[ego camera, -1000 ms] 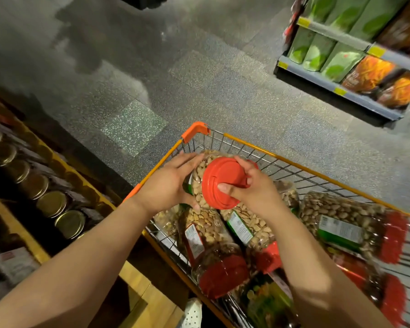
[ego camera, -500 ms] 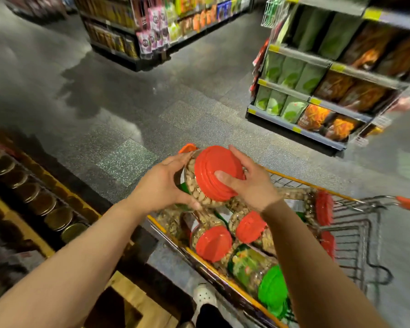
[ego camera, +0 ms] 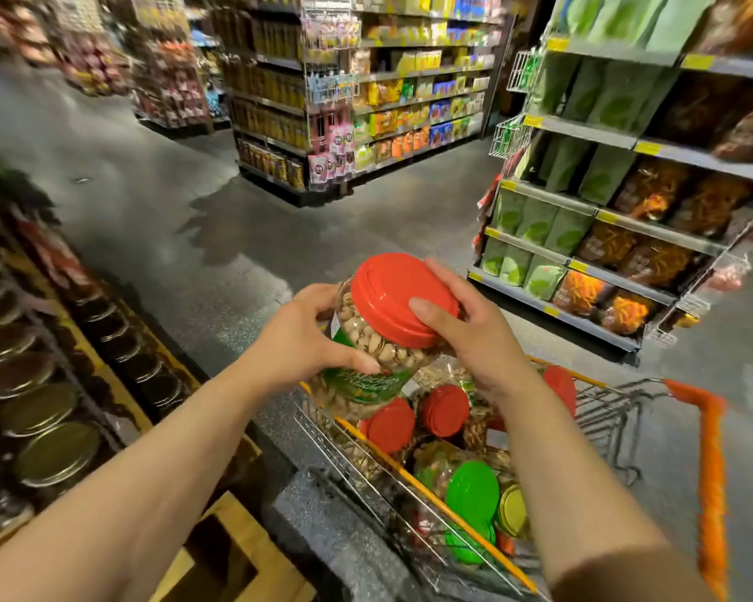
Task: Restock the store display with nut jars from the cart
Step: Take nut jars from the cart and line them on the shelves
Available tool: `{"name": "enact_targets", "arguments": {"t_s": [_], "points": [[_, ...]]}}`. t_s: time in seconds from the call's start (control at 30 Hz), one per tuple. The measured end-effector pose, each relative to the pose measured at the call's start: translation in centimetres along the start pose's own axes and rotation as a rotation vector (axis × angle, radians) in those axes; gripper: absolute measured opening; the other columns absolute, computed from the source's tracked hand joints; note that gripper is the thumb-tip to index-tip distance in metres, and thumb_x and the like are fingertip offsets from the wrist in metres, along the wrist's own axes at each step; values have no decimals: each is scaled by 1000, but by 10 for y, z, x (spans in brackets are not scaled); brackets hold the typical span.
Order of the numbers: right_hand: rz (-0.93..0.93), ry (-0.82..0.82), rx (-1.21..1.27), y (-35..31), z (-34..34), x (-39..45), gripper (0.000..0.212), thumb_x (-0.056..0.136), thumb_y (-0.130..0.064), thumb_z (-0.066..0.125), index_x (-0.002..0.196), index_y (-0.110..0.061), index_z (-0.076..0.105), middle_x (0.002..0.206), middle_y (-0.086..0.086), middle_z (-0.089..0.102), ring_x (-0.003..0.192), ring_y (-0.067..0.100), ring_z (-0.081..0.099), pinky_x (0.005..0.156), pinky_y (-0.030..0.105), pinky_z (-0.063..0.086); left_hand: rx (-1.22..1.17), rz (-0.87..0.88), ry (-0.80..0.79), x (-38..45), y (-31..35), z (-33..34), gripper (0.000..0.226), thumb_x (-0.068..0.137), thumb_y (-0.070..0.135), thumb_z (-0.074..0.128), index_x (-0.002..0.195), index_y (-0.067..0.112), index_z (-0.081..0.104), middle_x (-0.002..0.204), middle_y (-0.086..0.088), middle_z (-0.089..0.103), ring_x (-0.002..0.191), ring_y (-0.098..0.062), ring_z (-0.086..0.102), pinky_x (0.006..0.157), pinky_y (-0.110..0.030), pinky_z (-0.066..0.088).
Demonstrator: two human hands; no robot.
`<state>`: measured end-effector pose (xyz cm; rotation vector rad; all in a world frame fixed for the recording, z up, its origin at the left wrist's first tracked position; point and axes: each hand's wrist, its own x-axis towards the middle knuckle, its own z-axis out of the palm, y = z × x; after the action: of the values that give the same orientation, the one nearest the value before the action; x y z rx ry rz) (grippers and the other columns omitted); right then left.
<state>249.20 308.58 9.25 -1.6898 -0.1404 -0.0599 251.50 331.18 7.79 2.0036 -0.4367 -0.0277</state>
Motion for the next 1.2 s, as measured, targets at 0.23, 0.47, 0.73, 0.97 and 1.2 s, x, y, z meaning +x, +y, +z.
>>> {"name": "enact_targets", "arguments": {"t_s": [0.23,0.47,0.73,0.97,1.2], "points": [[-53,-223,47,-27,-8,-59,68,60,-61,78,125,-56,60,114,-39,61,115,3,63,97,41,57,-1,-111,194,-98,51,18,74,37,60,95,105,61,66,113,29,67,113,2,62,97,-31,49],[-48,-423,58,-43,15,-130,67,59,-61,79,123,-51,63,123,-25,62,115,9,65,90,31,56,-47,-277,436,-219,79,43,115,28,67,98,130,37,54,129,14,66,120,-9,63,103,-48,52],[-83,-695,62,-71,96,-197,70,68,-56,77,135,-42,60,131,-12,61,109,13,66,69,26,57,-36,-409,658,-352,100,17,105,26,64,99,119,42,55,120,6,71,115,-15,68,98,-52,55],[-115,-842,31,-81,197,-260,72,73,-53,82,139,-44,54,125,-20,57,111,12,63,75,31,59,82,-513,749,-467,102,-22,111,39,60,96,136,32,50,129,15,63,121,-8,60,103,-44,53],[-40,-896,36,-75,334,-343,70,71,-63,81,136,-47,58,137,-13,57,120,19,61,92,45,59,81,-600,784,-605,65,-86,117,39,62,97,142,34,50,132,21,61,122,-2,58,106,-37,50]]}}
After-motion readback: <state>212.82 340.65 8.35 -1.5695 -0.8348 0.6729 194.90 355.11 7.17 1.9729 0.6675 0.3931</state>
